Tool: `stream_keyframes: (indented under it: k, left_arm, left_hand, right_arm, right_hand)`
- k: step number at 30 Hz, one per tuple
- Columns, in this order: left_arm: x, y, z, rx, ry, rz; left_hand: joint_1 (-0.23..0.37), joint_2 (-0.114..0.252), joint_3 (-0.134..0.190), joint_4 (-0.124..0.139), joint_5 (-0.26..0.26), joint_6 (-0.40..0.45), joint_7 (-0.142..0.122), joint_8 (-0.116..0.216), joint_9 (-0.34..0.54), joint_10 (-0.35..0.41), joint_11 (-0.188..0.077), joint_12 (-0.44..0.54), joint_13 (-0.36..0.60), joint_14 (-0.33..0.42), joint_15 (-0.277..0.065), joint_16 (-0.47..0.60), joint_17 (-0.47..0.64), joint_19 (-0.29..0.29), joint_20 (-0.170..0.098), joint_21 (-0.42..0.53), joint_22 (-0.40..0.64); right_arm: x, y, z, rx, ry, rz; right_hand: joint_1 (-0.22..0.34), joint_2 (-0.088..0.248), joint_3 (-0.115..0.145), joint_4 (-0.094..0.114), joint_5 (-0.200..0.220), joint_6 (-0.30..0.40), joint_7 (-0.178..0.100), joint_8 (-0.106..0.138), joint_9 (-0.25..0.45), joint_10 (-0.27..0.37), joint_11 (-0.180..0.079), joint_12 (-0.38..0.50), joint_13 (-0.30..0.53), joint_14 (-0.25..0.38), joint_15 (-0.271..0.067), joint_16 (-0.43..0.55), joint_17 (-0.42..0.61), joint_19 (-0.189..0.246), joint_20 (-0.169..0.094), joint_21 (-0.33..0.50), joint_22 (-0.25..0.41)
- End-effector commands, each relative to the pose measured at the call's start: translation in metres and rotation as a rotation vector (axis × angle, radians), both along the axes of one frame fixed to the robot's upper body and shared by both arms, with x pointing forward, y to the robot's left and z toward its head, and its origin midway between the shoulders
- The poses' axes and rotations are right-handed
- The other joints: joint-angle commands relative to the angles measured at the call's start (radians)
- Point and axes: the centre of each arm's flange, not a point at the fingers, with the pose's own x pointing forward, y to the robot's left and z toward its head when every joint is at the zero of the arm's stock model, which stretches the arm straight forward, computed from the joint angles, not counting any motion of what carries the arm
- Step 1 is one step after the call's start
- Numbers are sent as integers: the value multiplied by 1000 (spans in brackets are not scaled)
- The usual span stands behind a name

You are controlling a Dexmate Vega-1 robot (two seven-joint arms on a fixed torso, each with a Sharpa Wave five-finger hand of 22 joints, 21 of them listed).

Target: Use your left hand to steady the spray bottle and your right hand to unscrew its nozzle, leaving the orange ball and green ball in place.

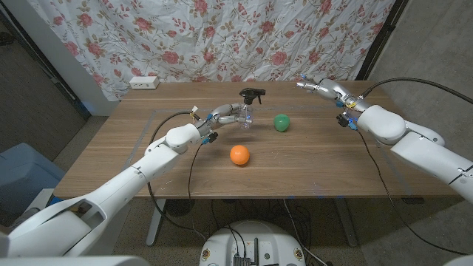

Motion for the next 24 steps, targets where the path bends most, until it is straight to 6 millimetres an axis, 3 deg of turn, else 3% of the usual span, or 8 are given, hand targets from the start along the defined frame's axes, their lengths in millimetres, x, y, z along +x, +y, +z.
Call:
stream_keyframes:
  k: [1, 17, 24]
  left_arm:
    - [-2, 2, 1, 11, -18, 30]
    - [-1, -2, -2, 23, -24, 53]
    - [1, -3, -2, 32, -29, 56]
  left_hand:
    - [11, 26, -7, -1, 5, -2, 3, 6, 1, 1, -5, 6, 6, -7, -151, 5, 2, -6, -60, -2, 5]
    - [9, 33, -15, -1, 7, -4, 4, 10, -3, 0, -6, 7, 13, -12, -149, 3, 1, -9, -60, -3, 5]
    - [10, 33, -18, -3, 7, -2, 2, 13, -5, 0, -5, 7, 16, -13, -151, 1, -1, -9, -61, -2, 5]
  right_arm:
    - [-9, 18, 16, -146, -10, -57]
    - [-16, 37, 37, -310, -12, -74]
    - [-18, 51, 45, -394, -26, -73]
  right_hand:
    - [28, -6, 8, -12, 3, 17, -7, 13, 5, -14, 4, -1, 4, -10, 4, -3, 1, -5, 4, -2, 3]
    - [134, -37, 49, -18, 29, 12, -29, 19, 19, -110, 22, -9, 8, -81, 43, -11, -4, -41, 25, -2, 3]
    - [159, -46, 58, -16, 35, 44, -29, 35, 25, -128, 23, -6, 10, -93, 48, -9, -5, -47, 31, 0, 3]
